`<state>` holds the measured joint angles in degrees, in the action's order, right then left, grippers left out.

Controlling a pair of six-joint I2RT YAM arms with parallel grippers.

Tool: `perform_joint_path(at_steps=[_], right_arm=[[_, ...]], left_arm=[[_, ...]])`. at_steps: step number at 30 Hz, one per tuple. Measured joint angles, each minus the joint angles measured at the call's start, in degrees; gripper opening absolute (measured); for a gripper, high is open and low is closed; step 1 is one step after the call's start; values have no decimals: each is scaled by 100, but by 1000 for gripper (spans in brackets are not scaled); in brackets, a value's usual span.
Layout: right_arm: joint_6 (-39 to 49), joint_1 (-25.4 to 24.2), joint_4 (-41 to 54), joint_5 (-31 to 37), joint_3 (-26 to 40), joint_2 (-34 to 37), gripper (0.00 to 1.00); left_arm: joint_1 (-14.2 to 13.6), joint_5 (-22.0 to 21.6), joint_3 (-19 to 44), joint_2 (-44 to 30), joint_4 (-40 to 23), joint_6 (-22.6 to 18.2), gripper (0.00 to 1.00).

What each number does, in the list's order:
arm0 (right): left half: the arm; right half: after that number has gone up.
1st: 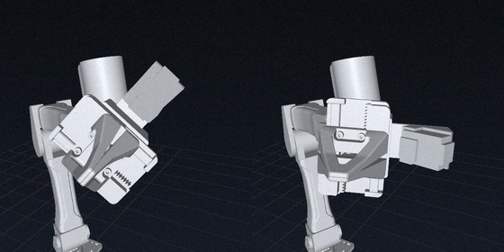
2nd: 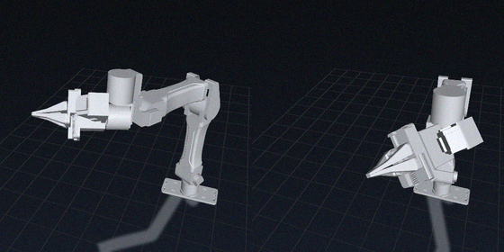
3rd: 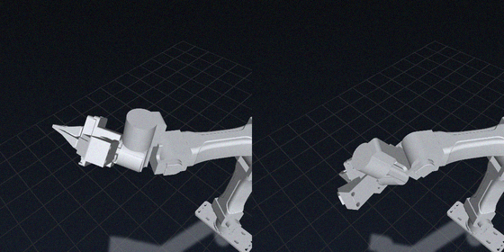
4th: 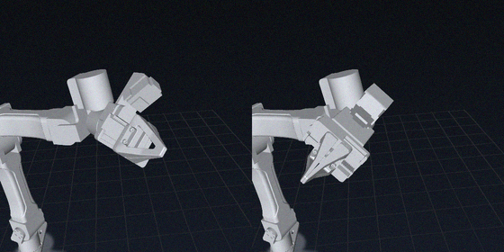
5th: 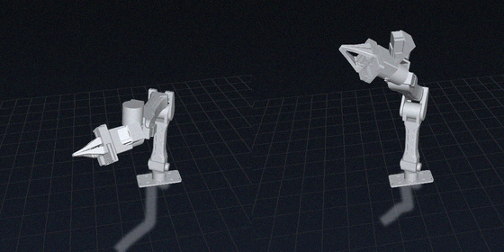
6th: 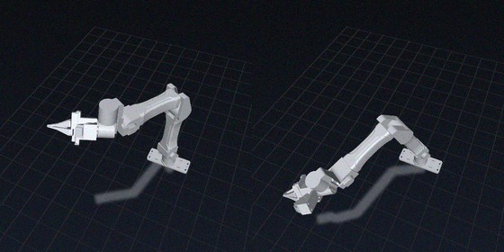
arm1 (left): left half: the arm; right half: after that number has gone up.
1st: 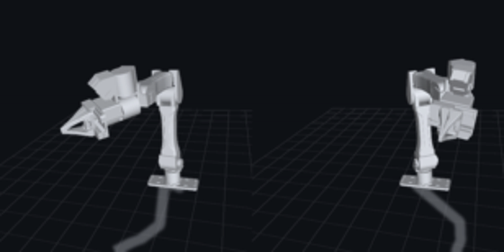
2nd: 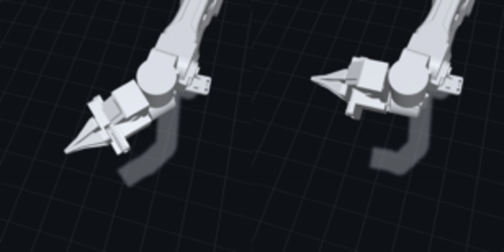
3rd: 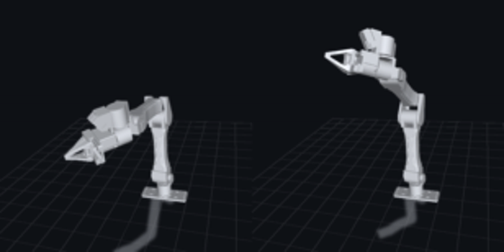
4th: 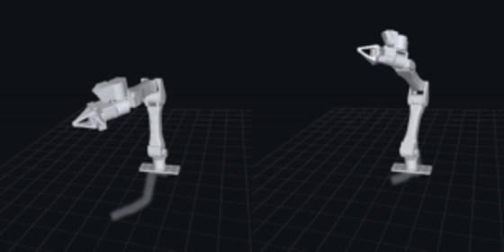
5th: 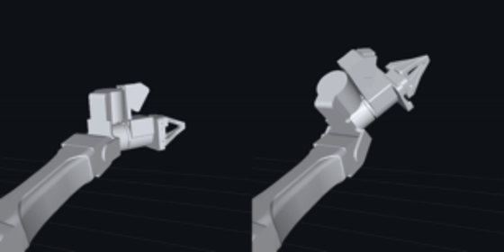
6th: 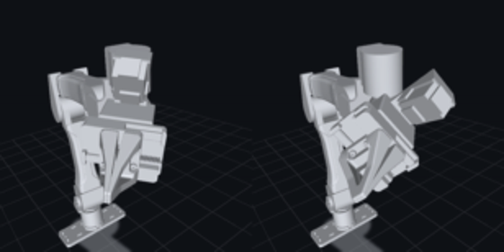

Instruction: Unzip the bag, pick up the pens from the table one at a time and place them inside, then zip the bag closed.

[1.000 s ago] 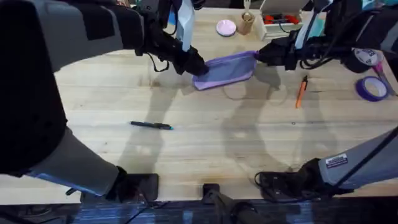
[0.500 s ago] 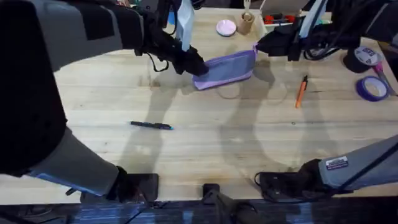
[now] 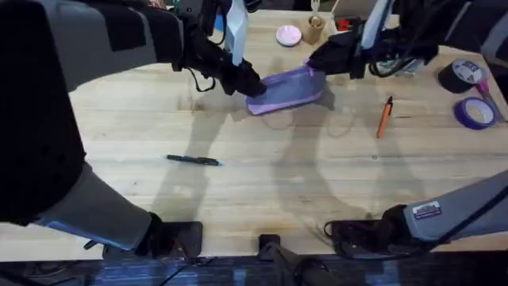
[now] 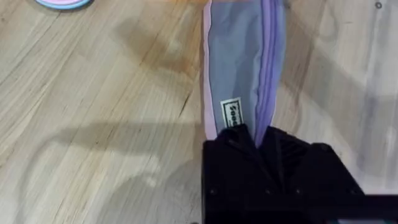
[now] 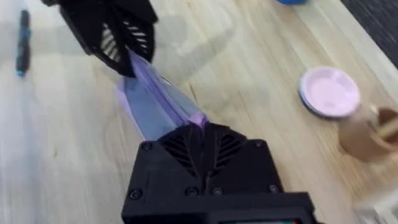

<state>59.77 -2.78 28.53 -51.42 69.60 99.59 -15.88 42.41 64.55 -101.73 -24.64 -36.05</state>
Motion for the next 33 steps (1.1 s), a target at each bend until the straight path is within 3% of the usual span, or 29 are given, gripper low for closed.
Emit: perform_joint_path(at_steps=[16,25,27,29,33], right_arm=[[-22,1376,-45,133,11,0,31],[-83,1716,-118,342,27,0,31],[-139,1717,-116,348,33,0,215],[-144,1726,-99,258,33,0,506],[-168,1705,-43,63,36,0,825]], left_arm=[[0,19,0,0,-44,-2,43],[0,22,0,0,-68,-2,43],[0,24,0,0,-68,-2,43],[-4,21,0,0,-42,-9,43],[-7,11,0,0,-24,-4,43]])
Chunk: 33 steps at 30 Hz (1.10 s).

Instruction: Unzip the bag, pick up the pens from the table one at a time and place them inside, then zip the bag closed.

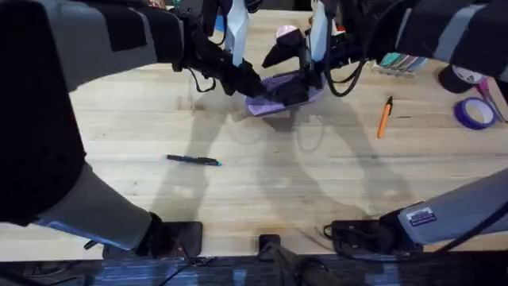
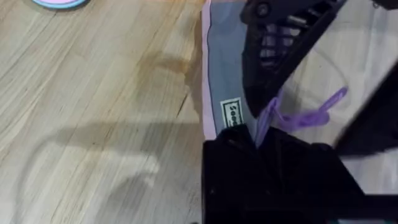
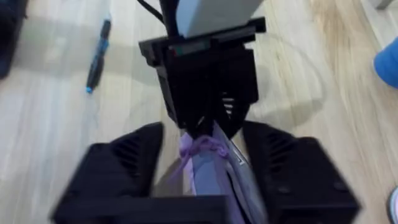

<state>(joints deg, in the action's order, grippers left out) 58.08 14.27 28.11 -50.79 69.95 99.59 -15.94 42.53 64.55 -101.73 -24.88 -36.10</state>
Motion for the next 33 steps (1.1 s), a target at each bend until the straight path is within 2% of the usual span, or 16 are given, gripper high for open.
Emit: perform_joint_path(at_steps=[2,3,12,17,18,19,24,26,33], right_arm=[[1,-67,16,-51,0,-10,961],[0,-123,21,-69,0,-27,985],[0,-1032,23,-111,0,-707,995],[0,-1223,33,-115,2,-927,995],[0,-1227,46,-115,2,-933,996],[0,-1227,71,-115,2,-933,996],[0,-1225,136,-114,2,-933,996],[0,-1227,170,-115,2,-933,996],[0,-1227,582,-110,2,-933,995]], left_arm=[[0,0,0,0,2,-1,43],[0,-2,0,0,2,0,43],[0,-5,0,0,2,0,43],[0,-5,0,0,4,0,43],[0,-7,0,0,4,-20,91],[2,-13,0,0,6,-16,207],[2,-35,0,0,14,6,947],[2,-35,0,0,8,4,989],[2,-35,0,0,-5,6,993]])
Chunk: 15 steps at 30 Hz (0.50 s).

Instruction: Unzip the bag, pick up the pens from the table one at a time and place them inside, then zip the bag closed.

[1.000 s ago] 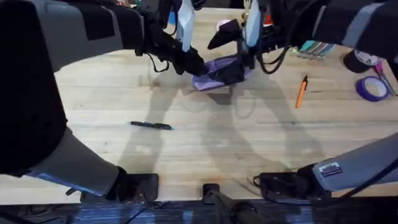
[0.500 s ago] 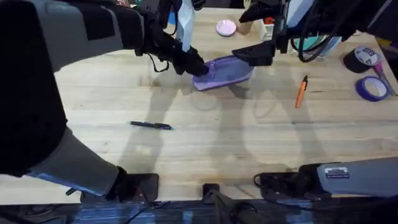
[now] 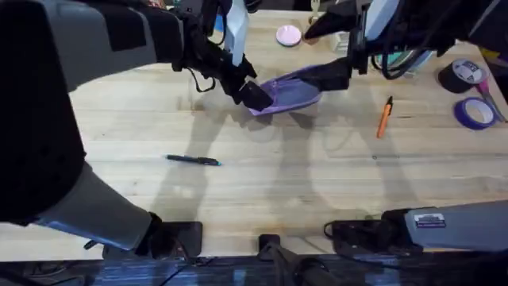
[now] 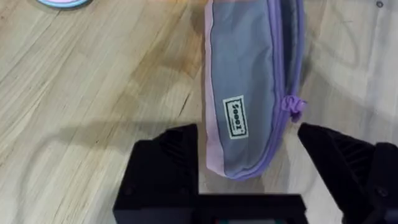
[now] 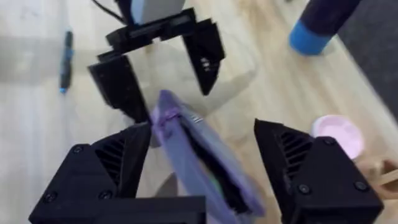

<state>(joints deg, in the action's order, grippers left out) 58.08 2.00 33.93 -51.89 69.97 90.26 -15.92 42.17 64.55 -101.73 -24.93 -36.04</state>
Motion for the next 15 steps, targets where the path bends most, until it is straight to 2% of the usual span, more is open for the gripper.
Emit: perform_joint_path(at_steps=[3,6,12,15], right_arm=[[0,2,178,132,0,0,995],[-17,2,177,244,0,0,995],[-878,22,381,1042,171,0,995],[-1139,56,526,1390,435,2,995]], left_arm=[[9,0,49,0,-284,2,993],[20,-2,287,0,-878,4,993],[55,-9,1176,0,-2142,-4,993],[81,-48,1572,0,-2677,-136,993]])
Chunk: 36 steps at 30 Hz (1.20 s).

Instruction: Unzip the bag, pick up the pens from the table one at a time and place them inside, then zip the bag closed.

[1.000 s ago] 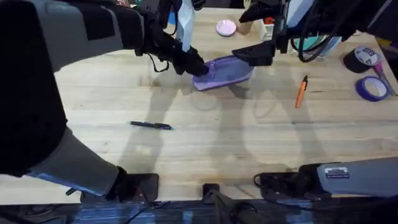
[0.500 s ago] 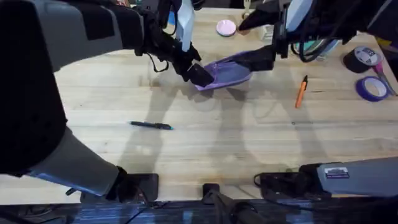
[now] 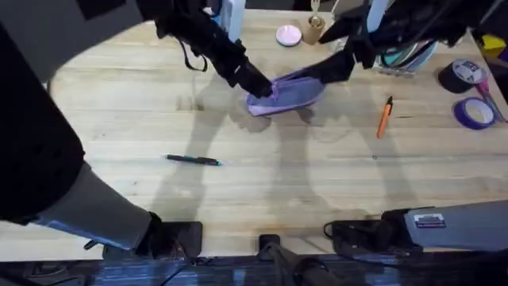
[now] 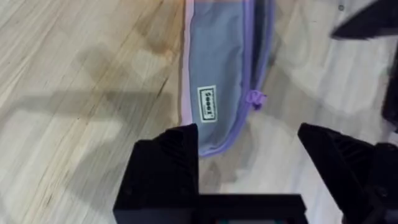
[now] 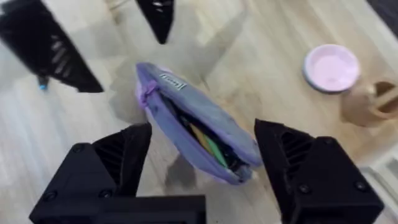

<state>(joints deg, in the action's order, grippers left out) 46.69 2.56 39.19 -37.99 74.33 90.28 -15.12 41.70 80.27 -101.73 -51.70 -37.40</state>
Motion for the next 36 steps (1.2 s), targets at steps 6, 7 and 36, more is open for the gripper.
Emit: perform_joint_path(at_steps=[6,7,36], right_arm=[[-163,461,833,962,1008,-1,992],[-144,564,947,1136,1116,-2,992],[534,1249,2810,2325,2826,662,994]], left_arm=[[180,-27,391,0,-899,-603,993],[226,42,403,0,-984,-722,994],[883,282,422,1510,-1541,-2390,995]])
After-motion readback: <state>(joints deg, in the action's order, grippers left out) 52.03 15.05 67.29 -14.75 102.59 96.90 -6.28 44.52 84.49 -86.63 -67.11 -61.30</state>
